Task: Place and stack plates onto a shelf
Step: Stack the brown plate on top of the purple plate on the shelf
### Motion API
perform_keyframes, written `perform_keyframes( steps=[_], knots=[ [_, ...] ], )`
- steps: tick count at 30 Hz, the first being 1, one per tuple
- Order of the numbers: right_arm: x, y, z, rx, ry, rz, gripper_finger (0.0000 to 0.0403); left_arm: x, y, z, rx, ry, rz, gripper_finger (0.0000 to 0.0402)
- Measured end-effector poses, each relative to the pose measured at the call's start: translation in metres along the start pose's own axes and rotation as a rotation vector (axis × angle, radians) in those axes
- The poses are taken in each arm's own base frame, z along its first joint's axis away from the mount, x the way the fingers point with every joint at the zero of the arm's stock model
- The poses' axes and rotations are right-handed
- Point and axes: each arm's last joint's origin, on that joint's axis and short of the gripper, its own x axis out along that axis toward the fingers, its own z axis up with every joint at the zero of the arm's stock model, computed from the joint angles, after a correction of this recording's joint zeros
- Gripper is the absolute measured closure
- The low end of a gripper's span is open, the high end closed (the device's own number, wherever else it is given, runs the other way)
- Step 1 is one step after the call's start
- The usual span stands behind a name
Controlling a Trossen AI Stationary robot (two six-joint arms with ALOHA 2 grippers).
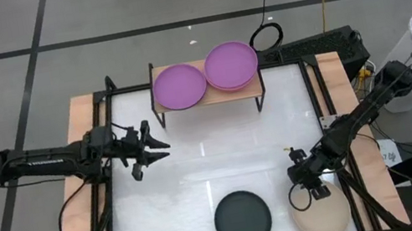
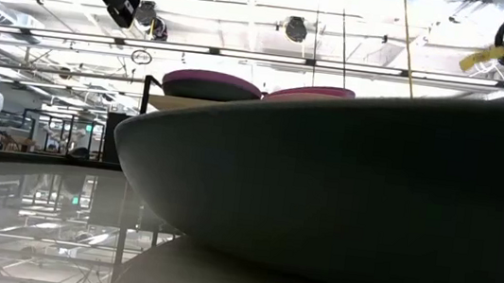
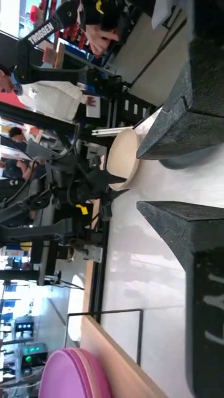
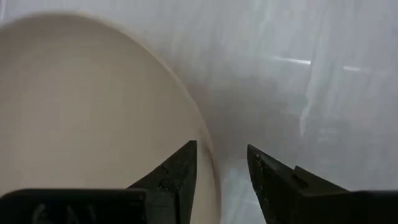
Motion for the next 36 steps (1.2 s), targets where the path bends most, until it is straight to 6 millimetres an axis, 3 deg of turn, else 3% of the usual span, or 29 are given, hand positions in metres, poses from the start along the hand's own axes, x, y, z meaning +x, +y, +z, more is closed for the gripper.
perform_keyframes(
  steps=[6, 13, 22, 29, 36],
  knots=[
    [0.006, -0.004, -0.008, -0.001, 0.016, -0.009, 0.0296, 0.003, 0.001, -0.002, -0.005, 0.017, 0.004, 0.0279],
    [0.006, -0.005, -0.008, -0.003, 0.022, -0.009, 0.0388, 0.005, 0.003, -0.004, -0.009, 0.027, 0.032, 0.028],
    [0.0, -0.004, -0.002, -0.02, 0.022, -0.019, 0.04, 0.006, 0.003, -0.005, -0.009, 0.029, 0.041, 0.028],
    [-0.03, 0.001, 0.023, -0.107, -0.074, -0.107, 0.0402, 0.007, 0.004, -0.005, -0.01, 0.033, 0.058, 0.028],
    [-0.078, 0.001, 0.064, -0.183, -0.351, -0.322, 0.0402, 0.007, 0.004, -0.005, -0.009, 0.032, 0.057, 0.028]
  ],
)
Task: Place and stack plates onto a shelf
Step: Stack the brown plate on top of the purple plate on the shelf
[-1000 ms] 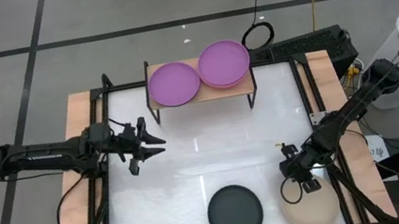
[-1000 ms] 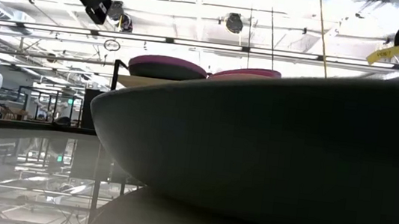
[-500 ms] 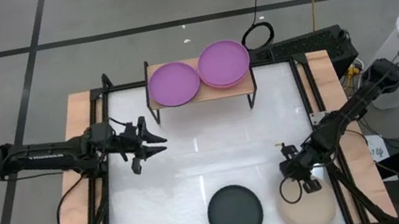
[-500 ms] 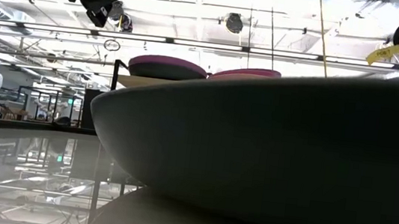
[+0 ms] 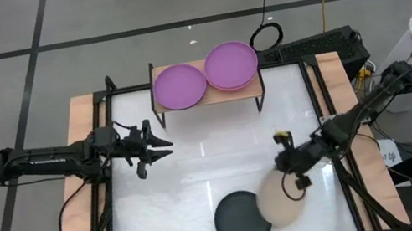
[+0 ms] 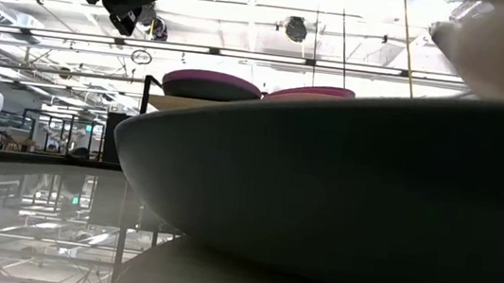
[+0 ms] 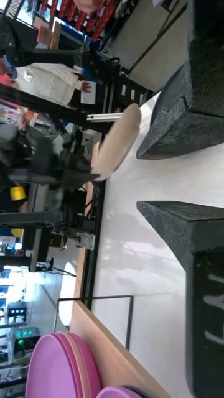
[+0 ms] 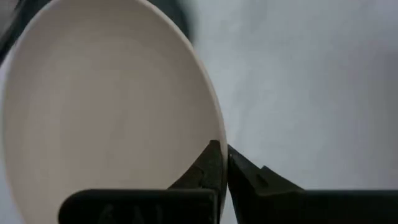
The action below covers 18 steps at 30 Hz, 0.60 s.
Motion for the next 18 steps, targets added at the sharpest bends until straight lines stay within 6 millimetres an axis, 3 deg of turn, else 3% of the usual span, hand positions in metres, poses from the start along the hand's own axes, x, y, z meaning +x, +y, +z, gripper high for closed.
perform_keyframes(
  steps=[8, 18],
  knots=[
    [-0.019, -0.05, 0.052, 0.123, -0.307, -0.23, 0.0402, 0.0, 0.0, 0.0, -0.001, 0.0, 0.0, 0.028],
    [-0.044, -0.136, 0.078, 0.322, -0.683, -0.52, 0.0403, 0.0, 0.0, 0.0, 0.004, 0.0, 0.0, 0.028]
  ],
)
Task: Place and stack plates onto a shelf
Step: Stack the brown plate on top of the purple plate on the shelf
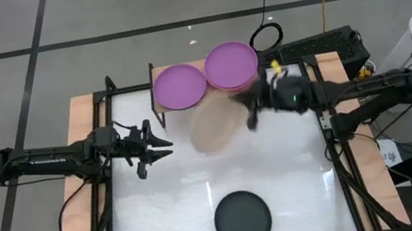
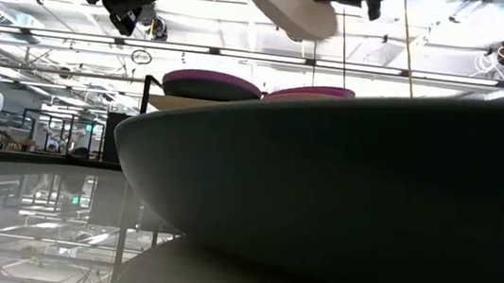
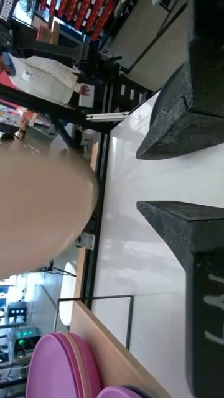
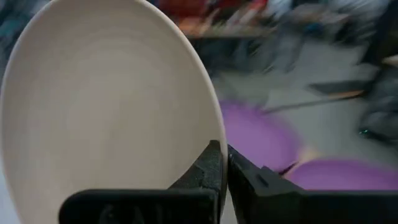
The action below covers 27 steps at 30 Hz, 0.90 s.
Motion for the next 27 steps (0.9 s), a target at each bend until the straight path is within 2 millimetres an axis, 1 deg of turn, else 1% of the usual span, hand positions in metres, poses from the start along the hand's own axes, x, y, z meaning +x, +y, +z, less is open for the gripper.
perform_keyframes(
  steps=[3, 5, 7, 10, 13, 16, 20, 23, 27],
  knots=[
    [0.01, -0.023, 0.012, 0.066, -0.135, -0.084, 0.0403, 0.0, 0.0, 0.0, 0.005, -0.001, 0.001, 0.028],
    [0.018, -0.037, 0.018, 0.11, -0.226, -0.087, 0.0403, 0.0, 0.0, 0.001, 0.009, -0.006, 0.0, 0.028],
    [0.027, -0.051, 0.019, 0.154, -0.289, -0.097, 0.0403, 0.0, 0.0, 0.001, 0.017, -0.013, 0.0, 0.028],
    [0.047, -0.068, 0.012, 0.21, -0.321, -0.114, 0.0403, 0.0, 0.0, 0.002, 0.019, -0.024, 0.002, 0.028],
    [0.069, -0.082, -0.001, 0.262, -0.282, -0.113, 0.0403, 0.0, 0.0, 0.003, 0.028, -0.025, 0.003, 0.028],
    [0.092, -0.089, -0.011, 0.303, -0.237, -0.087, 0.0403, 0.0, 0.0, 0.003, 0.035, -0.024, 0.004, 0.028],
    [0.116, -0.093, -0.02, 0.321, -0.195, -0.073, 0.0403, 0.0, 0.0, 0.002, 0.035, -0.022, 0.004, 0.028],
    [0.129, -0.097, -0.029, 0.323, -0.166, -0.09, 0.0403, 0.0, 0.0, 0.001, 0.031, -0.009, 0.005, 0.028],
    [0.139, -0.103, -0.043, 0.33, -0.125, -0.115, 0.0401, 0.0, 0.0, 0.0, 0.025, 0.004, 0.006, 0.028]
  ],
)
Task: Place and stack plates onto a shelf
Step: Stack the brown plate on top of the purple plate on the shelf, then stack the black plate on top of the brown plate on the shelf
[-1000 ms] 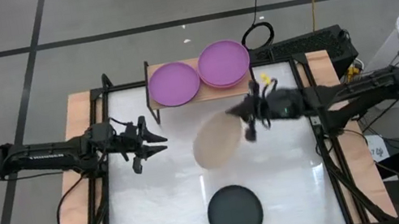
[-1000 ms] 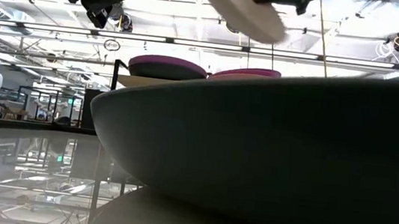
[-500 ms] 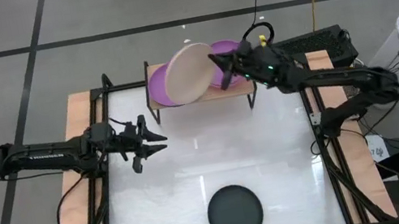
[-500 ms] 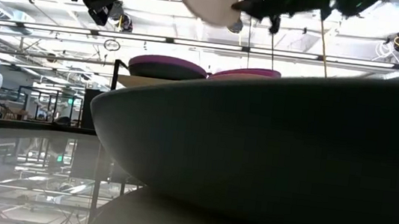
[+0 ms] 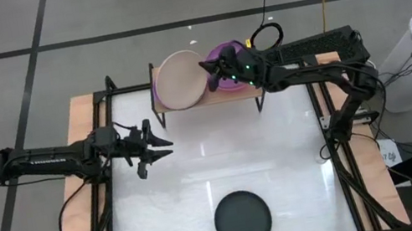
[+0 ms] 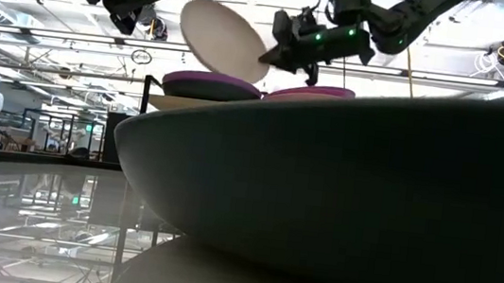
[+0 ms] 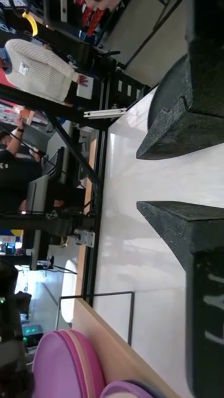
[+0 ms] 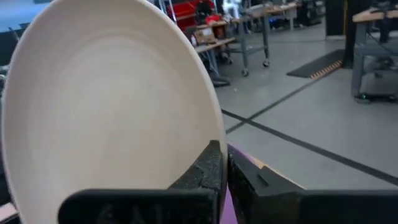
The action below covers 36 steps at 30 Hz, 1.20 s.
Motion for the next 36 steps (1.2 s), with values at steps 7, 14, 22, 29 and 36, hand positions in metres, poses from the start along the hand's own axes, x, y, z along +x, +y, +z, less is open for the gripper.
perform_keyframes(
  steps=[7, 14, 22, 29, 36],
  knots=[
    [0.003, -0.004, -0.004, -0.004, 0.007, -0.032, 0.0383, 0.0, 0.0, 0.0, -0.001, 0.002, 0.0, 0.028],
    [0.0, -0.003, 0.001, -0.032, -0.006, -0.029, 0.0315, 0.0, 0.0, 0.0, 0.0, 0.002, 0.0, 0.028],
    [-0.018, 0.008, 0.027, -0.031, -0.082, 0.008, 0.0227, 0.0, 0.0, -0.003, -0.001, 0.028, 0.003, 0.028],
    [-0.057, 0.039, 0.067, -0.104, -0.182, 0.231, 0.021, 0.004, -0.01, -0.007, 0.07, 0.062, -0.055, 0.028],
    [-0.106, 0.064, 0.09, -0.221, -0.186, 0.314, 0.0218, 0.025, -0.03, -0.021, 0.253, 0.091, -0.093, 0.028]
  ],
)
